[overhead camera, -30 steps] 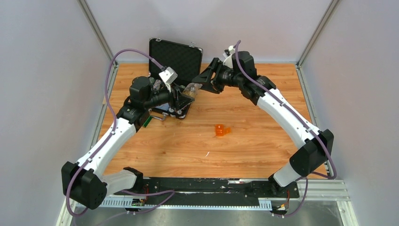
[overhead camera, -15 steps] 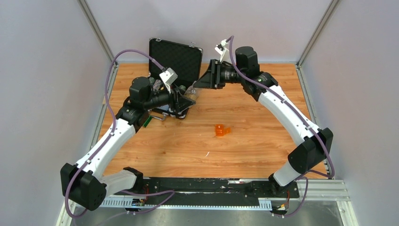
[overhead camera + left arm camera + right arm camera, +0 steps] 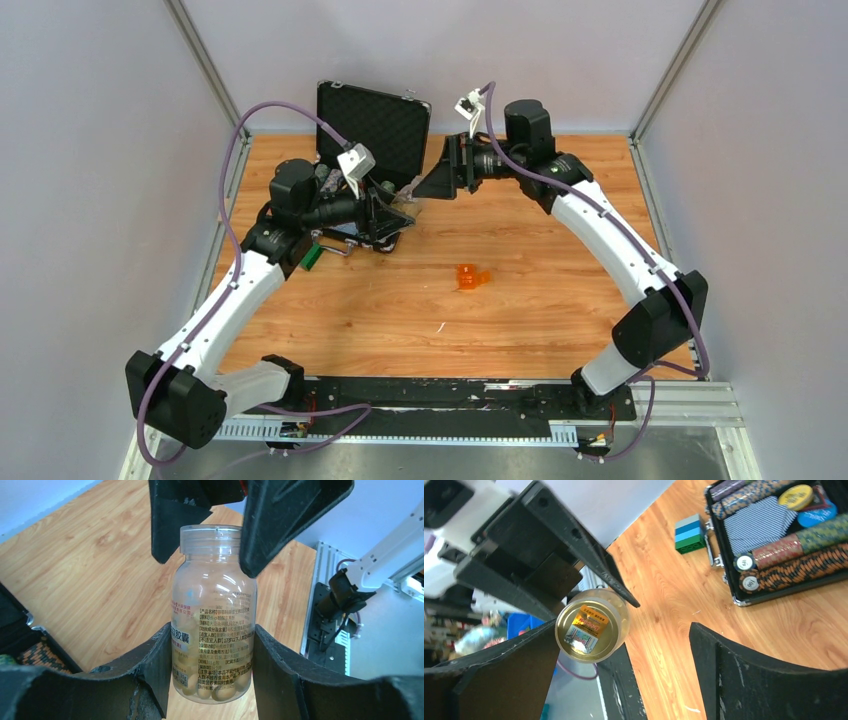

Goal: Sort the pills into containers

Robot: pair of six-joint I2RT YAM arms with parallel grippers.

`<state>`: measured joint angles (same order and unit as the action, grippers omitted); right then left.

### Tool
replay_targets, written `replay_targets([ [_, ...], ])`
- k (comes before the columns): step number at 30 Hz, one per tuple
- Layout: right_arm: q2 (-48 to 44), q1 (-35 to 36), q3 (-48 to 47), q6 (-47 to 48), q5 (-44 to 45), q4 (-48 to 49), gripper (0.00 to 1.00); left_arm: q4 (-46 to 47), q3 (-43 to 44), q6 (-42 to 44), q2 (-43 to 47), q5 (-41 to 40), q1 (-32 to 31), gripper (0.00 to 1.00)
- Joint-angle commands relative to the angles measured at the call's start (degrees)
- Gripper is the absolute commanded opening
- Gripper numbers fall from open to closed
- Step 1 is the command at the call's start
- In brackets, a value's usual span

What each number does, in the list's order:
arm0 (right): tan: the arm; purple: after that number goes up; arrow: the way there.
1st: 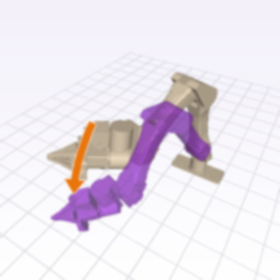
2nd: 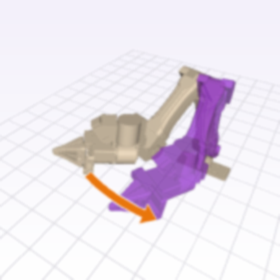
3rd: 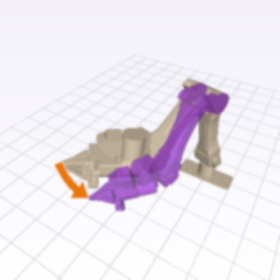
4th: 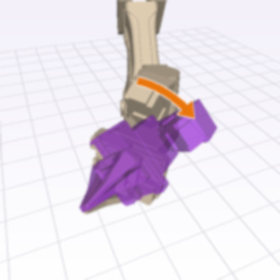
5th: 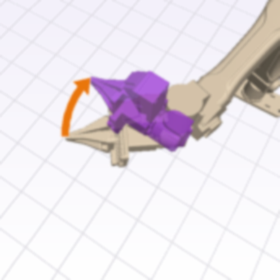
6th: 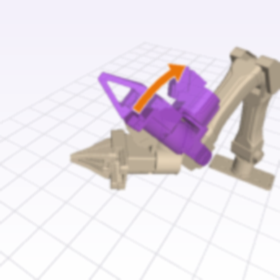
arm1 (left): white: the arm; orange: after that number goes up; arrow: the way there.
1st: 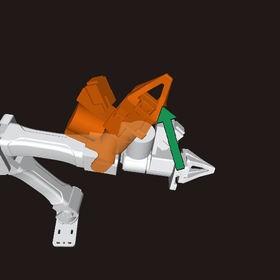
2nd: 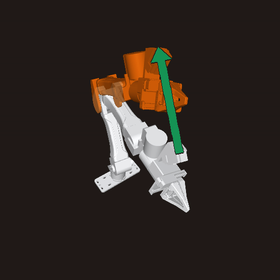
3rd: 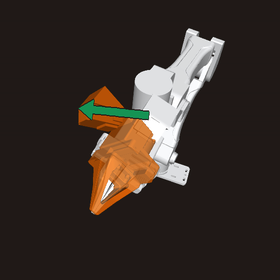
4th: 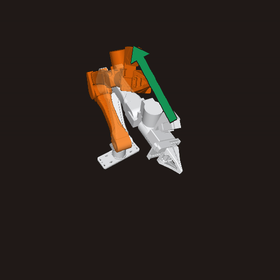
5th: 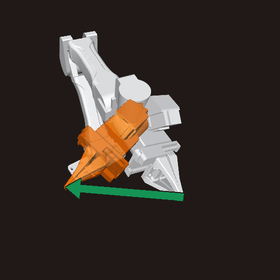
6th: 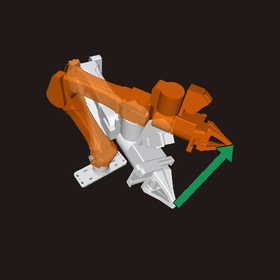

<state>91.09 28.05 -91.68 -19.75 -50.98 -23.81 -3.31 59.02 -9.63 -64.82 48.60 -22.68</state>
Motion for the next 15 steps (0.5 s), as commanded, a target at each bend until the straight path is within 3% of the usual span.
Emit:
replay_targets([
  [1, -2.8, 1.1, -1.6, -14.6, 12.6, 1.8, 1.00, -0.3, 2.2, 3.7, 1.2, -3.5, 0.2, 0.00],
  [5, -4.5, 5.1, 0.2, -22.8, 20.1, 5.0, 0.98, -1.1, 2.3, 6.0, 0.7, -6.0, 0.2, 0.00],
  [9, -2.5, 6.8, -2.2, -27.3, 22.6, 2.9, 0.82, -1.7, 2.4, 6.9, 0.3, -6.9, 0.2, 0.00],
  [15, -0.3, 8.5, -6.9, -26.4, 23.5, -3.8, 0.63, -1.7, 2.2, 6.6, 0.5, -8.0, 0.2, 0.00],
])
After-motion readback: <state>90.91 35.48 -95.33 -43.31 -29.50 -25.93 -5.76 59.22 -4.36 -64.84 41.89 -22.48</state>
